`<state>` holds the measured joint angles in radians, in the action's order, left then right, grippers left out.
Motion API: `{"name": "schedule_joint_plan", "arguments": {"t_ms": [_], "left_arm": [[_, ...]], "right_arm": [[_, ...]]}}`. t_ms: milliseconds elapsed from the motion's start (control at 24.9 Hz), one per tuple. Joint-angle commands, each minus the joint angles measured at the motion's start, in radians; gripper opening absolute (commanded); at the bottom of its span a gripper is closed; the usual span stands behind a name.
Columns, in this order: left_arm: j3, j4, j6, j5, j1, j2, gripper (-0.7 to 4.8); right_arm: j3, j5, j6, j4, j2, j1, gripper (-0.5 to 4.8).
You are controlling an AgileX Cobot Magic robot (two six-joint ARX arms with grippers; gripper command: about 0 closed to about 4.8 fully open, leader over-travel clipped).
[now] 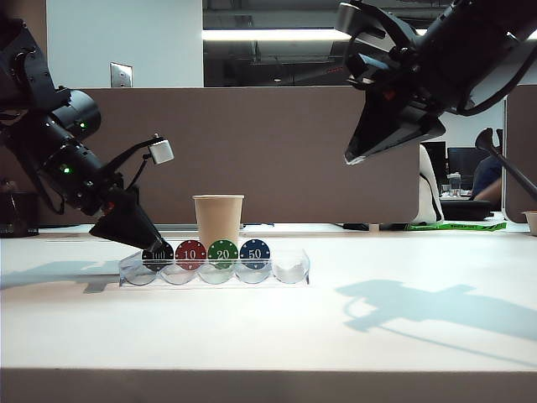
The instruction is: Pick up the chip with the greater value and put it into the paper cup.
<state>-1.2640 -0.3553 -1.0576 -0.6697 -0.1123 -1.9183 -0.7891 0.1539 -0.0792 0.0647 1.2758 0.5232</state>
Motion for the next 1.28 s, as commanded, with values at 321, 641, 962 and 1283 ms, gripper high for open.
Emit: {"name": "schedule_joint_plan", "arguments": {"t_ms": [321, 641, 962, 1283], "left_arm": [[-0.005, 0.006, 0.001, -0.003, -0.002, 0.001, 1.31], [-0.005, 0.021, 0.026, -0.006, -0.002, 0.001, 1.15], [-0.005, 0.021, 0.026, -0.006, -0.002, 0.001, 1.15], [-0.005, 0.021, 0.045, -0.006, -0.002, 0.001, 0.51]], "right_arm": [[-0.003, 0.002, 0.000, -0.016, -0.002, 0.000, -0.01], [-0.003, 0.001, 0.000, -0.016, -0.002, 0.000, -0.01], [-0.003, 0.001, 0.000, -0.016, -0.002, 0.000, -0.01], [-0.003, 0.001, 0.000, -0.016, -0.002, 0.000, -0.01]]}}
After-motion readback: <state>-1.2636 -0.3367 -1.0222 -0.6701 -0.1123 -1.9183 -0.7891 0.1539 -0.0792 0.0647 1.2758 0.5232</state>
